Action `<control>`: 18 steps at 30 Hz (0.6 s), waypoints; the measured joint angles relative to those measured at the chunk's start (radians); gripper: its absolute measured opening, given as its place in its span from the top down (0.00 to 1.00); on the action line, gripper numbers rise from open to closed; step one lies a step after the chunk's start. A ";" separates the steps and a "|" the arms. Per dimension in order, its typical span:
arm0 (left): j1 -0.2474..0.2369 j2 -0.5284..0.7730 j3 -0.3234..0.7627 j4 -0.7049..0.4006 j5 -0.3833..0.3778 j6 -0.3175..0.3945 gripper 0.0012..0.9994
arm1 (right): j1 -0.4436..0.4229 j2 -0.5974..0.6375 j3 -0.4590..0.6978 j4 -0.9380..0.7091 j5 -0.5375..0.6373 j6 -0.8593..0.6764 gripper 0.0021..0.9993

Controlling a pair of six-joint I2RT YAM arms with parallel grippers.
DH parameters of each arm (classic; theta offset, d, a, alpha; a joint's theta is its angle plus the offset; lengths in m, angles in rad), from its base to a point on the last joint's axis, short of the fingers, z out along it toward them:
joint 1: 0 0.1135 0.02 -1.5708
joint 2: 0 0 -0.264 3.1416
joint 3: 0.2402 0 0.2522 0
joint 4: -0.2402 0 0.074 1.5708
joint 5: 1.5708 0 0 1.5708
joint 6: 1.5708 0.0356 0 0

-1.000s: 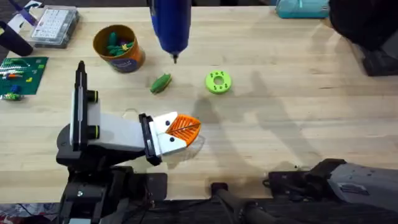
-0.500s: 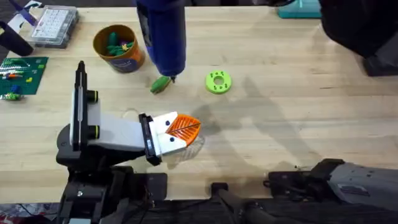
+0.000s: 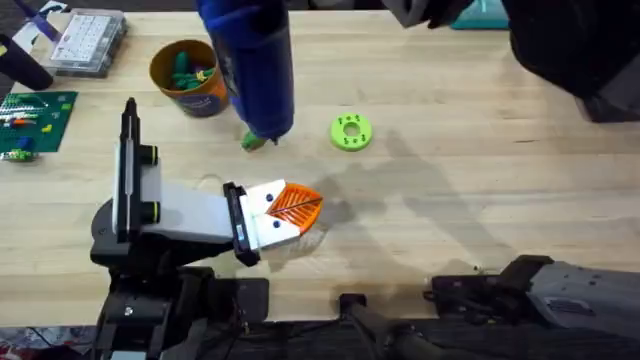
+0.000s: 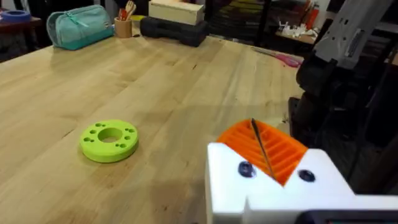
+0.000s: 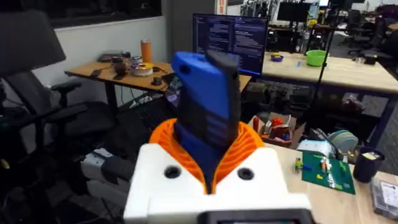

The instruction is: Pick up the gripper from the table and insert it into the empty holder that is missing its gripper. Then pick up a screw, insert it into the mounting hole, and use the screwdriver to tighten it. Finally, clean up the table by picking up the vegetable and placing it into the bucket.

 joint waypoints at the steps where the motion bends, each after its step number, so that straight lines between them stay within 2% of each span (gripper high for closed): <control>1: 0.000 0.000 0.000 0.000 0.000 0.000 1.00 | 0.000 0.000 0.000 -0.001 0.000 -0.003 0.98; 18: 0.000 0.000 0.000 0.000 0.000 0.000 1.00 | 0.011 0.010 -0.027 -0.006 0.000 -0.074 0.98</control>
